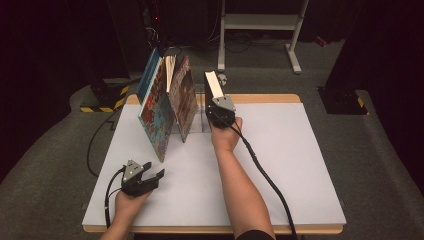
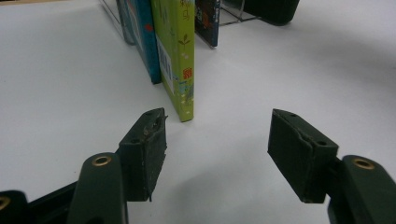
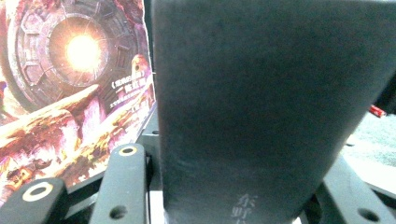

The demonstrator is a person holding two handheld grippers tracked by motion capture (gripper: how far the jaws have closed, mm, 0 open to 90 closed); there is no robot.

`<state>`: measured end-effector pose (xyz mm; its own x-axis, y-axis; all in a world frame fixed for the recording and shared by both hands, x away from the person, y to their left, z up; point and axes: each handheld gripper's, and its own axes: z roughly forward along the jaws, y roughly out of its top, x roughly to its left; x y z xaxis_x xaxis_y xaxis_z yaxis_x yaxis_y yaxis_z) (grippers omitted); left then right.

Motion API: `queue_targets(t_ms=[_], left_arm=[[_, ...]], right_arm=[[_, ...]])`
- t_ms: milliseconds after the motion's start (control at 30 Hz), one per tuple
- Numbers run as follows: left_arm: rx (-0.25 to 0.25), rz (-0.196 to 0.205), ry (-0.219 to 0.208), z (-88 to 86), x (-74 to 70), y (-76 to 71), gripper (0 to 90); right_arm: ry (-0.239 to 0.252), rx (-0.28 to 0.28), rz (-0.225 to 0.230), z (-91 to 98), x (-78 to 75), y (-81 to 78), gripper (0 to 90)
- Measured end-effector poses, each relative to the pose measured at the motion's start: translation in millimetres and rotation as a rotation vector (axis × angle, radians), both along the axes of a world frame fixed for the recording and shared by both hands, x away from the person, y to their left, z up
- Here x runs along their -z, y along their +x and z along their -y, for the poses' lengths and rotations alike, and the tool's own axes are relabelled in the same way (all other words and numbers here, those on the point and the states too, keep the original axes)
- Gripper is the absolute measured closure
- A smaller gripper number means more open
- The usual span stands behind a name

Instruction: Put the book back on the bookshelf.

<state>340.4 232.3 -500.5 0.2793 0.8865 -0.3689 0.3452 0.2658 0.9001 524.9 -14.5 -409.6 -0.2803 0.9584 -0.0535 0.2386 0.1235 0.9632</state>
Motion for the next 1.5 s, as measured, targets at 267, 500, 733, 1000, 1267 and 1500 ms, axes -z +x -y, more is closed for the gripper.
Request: queue_targets(t_ms=[267, 500, 733, 1000, 1267, 1500], left_arm=[[0.001, -0.002, -0.011, -1.4, -0.4, -0.1, 37.2], [0.003, -0.007, -0.006, -1.7, -0.3, -0.1, 37.4], [0.001, -0.005, 0.002, -0.7, 0.0, 0.2, 37.5], [0.002, -0.007, 0.008, -0.7, 0.1, 0.0, 37.5], [0.002, -0.003, 0.008, -0.3, 0.1, -0.3, 37.3], [0.001, -0.002, 0.006, -0.2, 0.1, -0.1, 37.3]], right_arm=[[0.006, 0.027, 0.003, -2.3, 0.1, -1.1, 52.3], [0.028, 0.038, -0.004, -4.0, 0.2, -1.5, 51.4], [0.074, -0.019, -0.041, 5.3, -6.6, -7.0, 45.4], [0.131, -0.085, -0.094, 21.8, -7.0, -23.7, 46.9], [0.169, -0.111, -0.106, 29.4, -6.1, -30.9, 48.1], [0.130, -0.052, -0.060, 22.2, -4.0, -34.8, 51.5]])
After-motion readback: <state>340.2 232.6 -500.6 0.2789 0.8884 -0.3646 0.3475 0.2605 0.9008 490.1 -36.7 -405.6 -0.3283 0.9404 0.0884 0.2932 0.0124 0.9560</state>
